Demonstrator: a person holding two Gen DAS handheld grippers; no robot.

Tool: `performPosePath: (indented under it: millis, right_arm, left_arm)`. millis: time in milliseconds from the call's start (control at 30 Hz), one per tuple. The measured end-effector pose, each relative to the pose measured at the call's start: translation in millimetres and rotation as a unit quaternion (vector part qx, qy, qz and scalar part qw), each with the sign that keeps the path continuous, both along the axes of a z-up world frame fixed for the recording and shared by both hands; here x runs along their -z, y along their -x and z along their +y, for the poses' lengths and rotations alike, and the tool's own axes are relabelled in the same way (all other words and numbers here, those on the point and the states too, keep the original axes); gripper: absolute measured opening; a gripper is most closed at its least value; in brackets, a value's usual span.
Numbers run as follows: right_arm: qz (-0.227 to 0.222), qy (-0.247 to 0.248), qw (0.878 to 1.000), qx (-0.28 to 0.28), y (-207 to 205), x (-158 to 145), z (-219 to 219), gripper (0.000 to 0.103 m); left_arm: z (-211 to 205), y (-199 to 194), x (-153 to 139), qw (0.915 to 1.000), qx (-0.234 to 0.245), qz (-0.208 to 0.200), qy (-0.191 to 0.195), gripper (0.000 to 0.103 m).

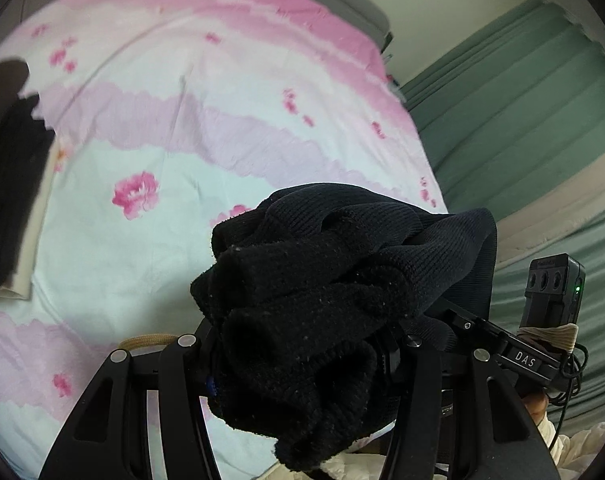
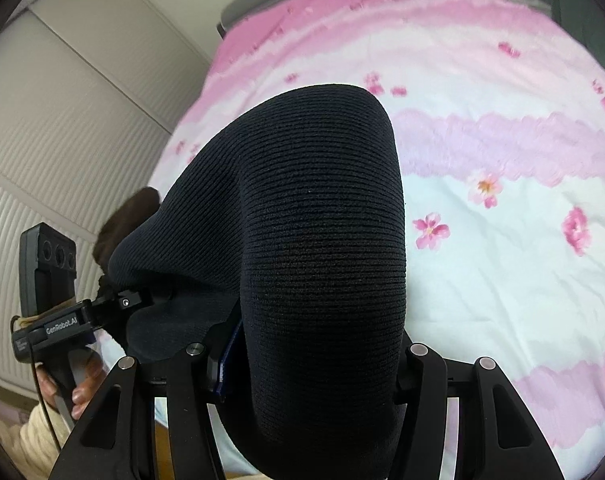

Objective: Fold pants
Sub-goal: 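Lift the folded pants with both grippers and carry them onto the clothes stack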

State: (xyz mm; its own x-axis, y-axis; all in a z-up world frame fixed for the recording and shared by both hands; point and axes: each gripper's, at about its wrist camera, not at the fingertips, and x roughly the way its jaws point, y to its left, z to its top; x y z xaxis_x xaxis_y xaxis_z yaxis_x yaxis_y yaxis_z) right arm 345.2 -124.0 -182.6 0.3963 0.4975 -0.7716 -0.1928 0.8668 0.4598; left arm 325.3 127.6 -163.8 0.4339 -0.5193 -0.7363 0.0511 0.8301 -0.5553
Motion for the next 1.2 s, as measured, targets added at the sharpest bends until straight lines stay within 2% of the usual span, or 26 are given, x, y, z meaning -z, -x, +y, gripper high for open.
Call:
performPosePath:
  millis: [267, 467, 800, 1000, 1200]
  right_arm:
    - [-0.051, -0.013, 0.999, -0.009, 53, -58, -12, 0.056]
    - [-0.088, -0.016, 0.995, -0.047, 86, -86, -13, 0.056]
    - [-0.133, -0.026, 0.987, -0.093, 131, -109, -7, 0.056]
    - [-0.159, -0.028, 0.981, -0.11, 162, -128, 8, 0.056]
    - [-0.172, -0.027, 0.977, -0.121, 164, -139, 60, 0.056]
  left_arm:
    - [-11, 73, -64, 0.9972, -0.03, -0.065, -0.021, 0.054]
    - [-14, 127, -87, 0.9931, -0.071, -0.09, -0.024, 0.054]
    - [-1, 197, -116, 0.9851, -0.114, -0.126, -0.029, 0.054]
    - [33, 224, -131, 0.979, -0.131, -0.153, -0.029, 0.054]
    - [96, 241, -139, 0.9757, -0.139, -0.167, -0.029, 0.054]
